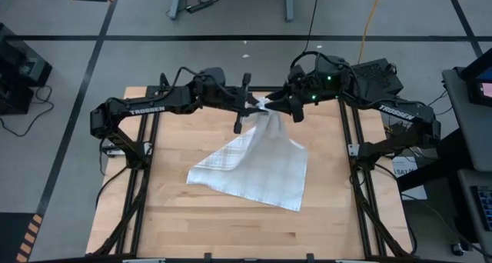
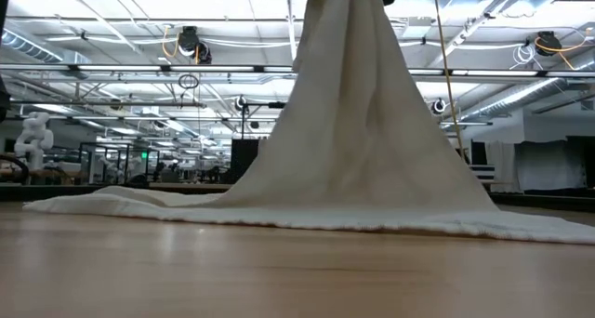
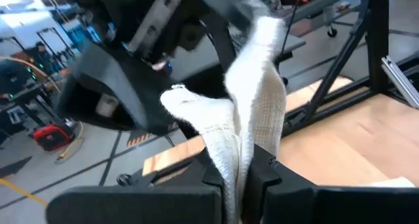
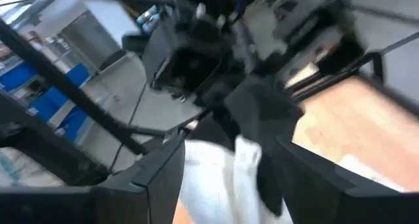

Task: Roll towel into tight, uniform cylinder
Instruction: Roll the white towel

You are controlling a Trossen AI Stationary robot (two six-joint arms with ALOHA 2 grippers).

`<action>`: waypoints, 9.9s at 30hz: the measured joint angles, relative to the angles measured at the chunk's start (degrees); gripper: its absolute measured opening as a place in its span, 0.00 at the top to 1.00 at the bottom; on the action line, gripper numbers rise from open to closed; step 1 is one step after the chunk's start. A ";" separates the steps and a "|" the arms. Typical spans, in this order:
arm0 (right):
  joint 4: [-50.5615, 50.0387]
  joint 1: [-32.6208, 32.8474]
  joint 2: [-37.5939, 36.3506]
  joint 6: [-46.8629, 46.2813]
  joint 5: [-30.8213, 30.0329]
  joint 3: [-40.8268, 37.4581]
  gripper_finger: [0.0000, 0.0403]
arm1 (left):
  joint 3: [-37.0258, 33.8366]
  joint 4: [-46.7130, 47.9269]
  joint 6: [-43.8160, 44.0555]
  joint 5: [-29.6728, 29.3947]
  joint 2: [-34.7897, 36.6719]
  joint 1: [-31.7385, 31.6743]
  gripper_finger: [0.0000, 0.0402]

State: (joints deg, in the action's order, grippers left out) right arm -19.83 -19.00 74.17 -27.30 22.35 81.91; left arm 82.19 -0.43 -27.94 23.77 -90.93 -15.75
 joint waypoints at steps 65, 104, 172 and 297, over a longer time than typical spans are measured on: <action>-6.13 0.36 -0.44 5.40 0.09 0.00 0.99 | 0.00 3.94 9.64 -4.34 -0.10 -0.26 0.76; -8.12 12.13 0.21 10.23 -25.23 -0.02 0.68 | 0.00 10.54 27.25 -13.38 -0.16 -1.49 0.96; -12.10 14.10 5.27 8.43 -40.21 -0.02 0.65 | -0.02 19.17 29.07 -2.82 -0.14 -1.38 0.96; -15.70 -4.71 0.31 9.81 -9.99 -0.04 0.99 | -24.43 -4.06 42.16 -43.74 2.62 15.69 0.26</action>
State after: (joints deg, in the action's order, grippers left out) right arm -35.53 -23.71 74.48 -17.50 12.36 81.87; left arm 57.76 -4.49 14.22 -19.97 -88.30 -0.05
